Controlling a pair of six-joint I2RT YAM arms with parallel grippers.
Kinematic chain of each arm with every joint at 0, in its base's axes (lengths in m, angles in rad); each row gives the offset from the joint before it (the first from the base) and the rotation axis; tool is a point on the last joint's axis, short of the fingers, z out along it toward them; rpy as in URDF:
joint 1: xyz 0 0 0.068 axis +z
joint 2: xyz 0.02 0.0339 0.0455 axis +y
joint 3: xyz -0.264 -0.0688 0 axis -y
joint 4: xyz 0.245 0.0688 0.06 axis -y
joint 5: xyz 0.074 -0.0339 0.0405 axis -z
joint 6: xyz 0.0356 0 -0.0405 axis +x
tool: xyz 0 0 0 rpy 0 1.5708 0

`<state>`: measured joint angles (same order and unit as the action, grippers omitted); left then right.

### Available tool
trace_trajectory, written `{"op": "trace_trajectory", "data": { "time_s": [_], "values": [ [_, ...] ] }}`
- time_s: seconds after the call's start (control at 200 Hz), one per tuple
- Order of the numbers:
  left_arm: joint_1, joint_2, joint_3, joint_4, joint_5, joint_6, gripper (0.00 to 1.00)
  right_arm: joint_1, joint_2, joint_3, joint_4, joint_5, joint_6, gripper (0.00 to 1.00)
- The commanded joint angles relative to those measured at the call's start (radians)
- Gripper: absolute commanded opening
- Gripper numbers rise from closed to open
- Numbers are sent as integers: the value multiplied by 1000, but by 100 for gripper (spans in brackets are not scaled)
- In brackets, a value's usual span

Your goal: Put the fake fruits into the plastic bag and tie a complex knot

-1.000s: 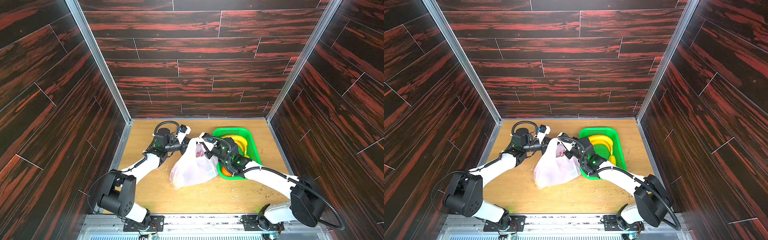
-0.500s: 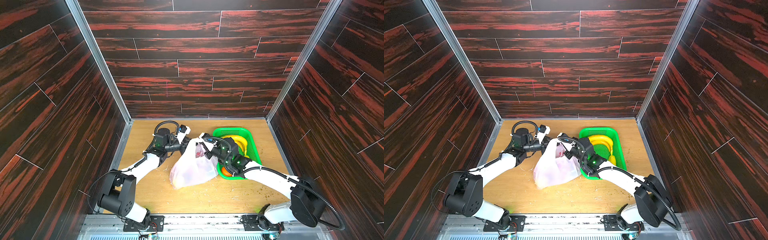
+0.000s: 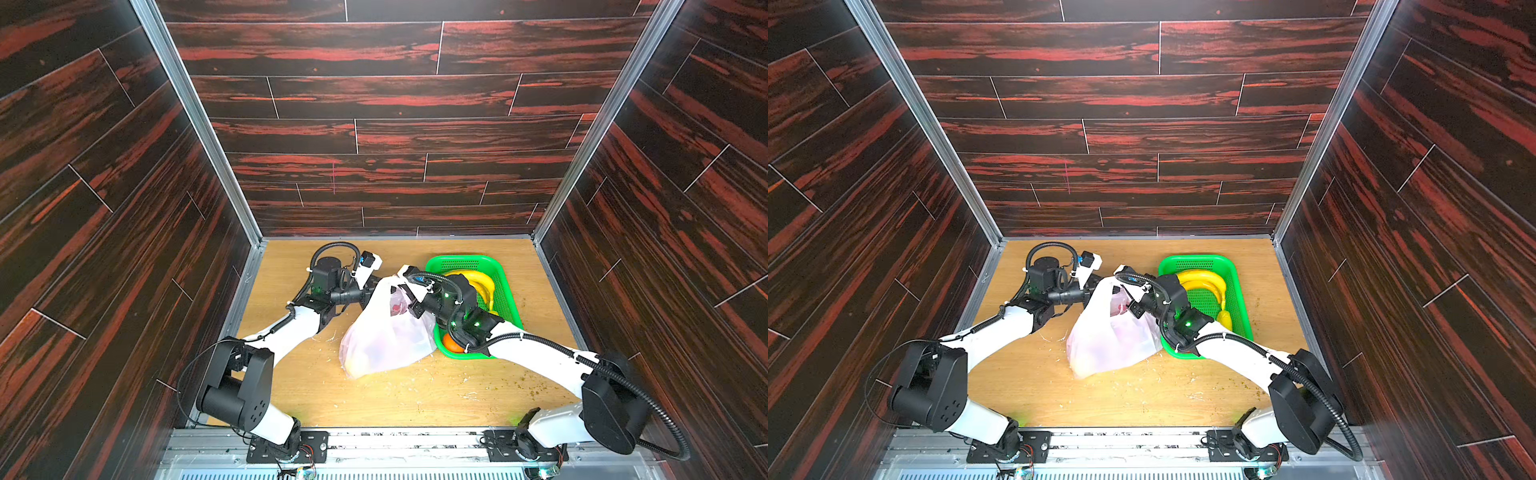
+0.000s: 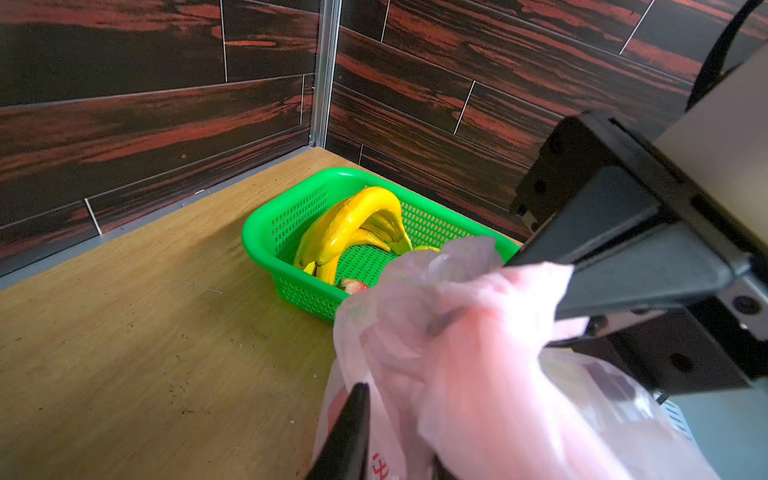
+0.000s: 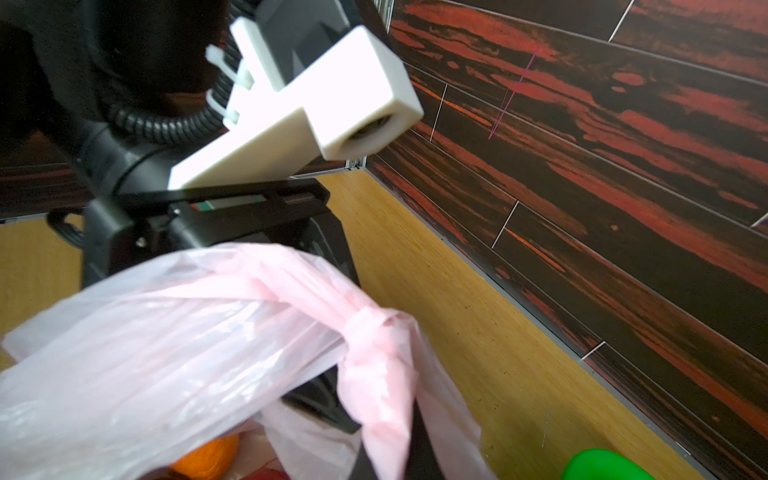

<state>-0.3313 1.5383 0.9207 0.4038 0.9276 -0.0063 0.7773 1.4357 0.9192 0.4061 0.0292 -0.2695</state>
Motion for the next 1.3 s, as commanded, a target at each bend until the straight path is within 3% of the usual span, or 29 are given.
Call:
{"op": "trace_trajectory", "data": {
  "time_s": [0.0,0.155,0.361,0.666,0.812,0.892,0.997,1.107,1.298],
  "values": [
    [-3,-10,17,5,10,20,20,4,-25,34,-11,-14,10,0],
    [-3,-9,11,28,10,4,0,5,-32,28,-21,-15,5,0],
    [-3,-19,9,20,5,3,0,4,-67,21,-49,-12,7,1],
    [-4,-45,10,-19,6,-21,0,-3,-195,78,-273,-57,56,64],
    [-5,-61,12,-54,4,-15,0,-20,-311,102,-430,-93,118,78],
    [-4,-65,14,-60,7,-14,0,-36,-379,87,-482,-124,160,78],
    [-4,-69,19,-70,11,-12,0,-38,-469,20,-479,-173,210,70],
    [-5,-67,22,-78,14,-6,0,-39,-529,-75,-407,-243,313,61],
    [-5,-66,24,-81,17,-4,0,-38,-501,-208,-221,-324,547,56]
  ]
}}
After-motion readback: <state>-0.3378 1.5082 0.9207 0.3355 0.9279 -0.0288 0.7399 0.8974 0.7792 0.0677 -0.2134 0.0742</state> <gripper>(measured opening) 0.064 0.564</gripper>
